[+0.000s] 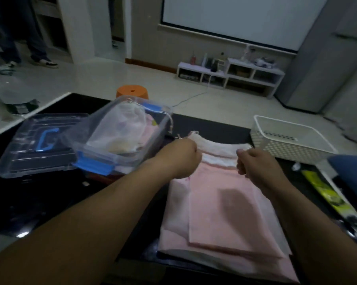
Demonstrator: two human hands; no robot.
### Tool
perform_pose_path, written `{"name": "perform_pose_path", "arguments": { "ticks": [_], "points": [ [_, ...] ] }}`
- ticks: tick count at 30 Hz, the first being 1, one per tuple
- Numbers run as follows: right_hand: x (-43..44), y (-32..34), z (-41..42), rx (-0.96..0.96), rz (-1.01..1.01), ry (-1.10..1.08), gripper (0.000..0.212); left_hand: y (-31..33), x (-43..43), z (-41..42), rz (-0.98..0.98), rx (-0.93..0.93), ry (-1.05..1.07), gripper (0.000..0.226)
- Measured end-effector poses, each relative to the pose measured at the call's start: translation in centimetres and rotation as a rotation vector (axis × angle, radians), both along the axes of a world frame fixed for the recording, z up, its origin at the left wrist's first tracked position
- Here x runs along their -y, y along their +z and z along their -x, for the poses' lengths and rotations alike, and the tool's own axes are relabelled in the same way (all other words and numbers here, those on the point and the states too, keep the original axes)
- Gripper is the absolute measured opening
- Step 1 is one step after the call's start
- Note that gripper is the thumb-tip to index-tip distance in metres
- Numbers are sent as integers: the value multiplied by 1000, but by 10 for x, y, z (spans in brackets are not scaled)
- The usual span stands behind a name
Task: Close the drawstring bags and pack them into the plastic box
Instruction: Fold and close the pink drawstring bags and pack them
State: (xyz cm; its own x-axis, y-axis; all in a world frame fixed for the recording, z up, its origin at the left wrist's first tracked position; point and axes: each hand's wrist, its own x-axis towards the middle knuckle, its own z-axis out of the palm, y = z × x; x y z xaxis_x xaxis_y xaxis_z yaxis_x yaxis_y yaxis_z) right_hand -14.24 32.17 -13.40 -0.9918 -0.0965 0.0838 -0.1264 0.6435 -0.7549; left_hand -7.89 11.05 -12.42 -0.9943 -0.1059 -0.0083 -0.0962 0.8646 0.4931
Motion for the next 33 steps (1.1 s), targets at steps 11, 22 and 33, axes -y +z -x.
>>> {"name": "perform_pose_path", "arguments": {
  "ticks": [11,22,33],
  "points": [
    [-53,-57,30,340,-202,-54,16,-56,-37,30,-118,181,143,49],
    [-57,-53,22,412,182,-87,24,-54,-28,28,-792,268,289,12],
    [-53,-46,7,477,474,105,25,-53,-28,28,-1242,166,334,26]
  ]
}}
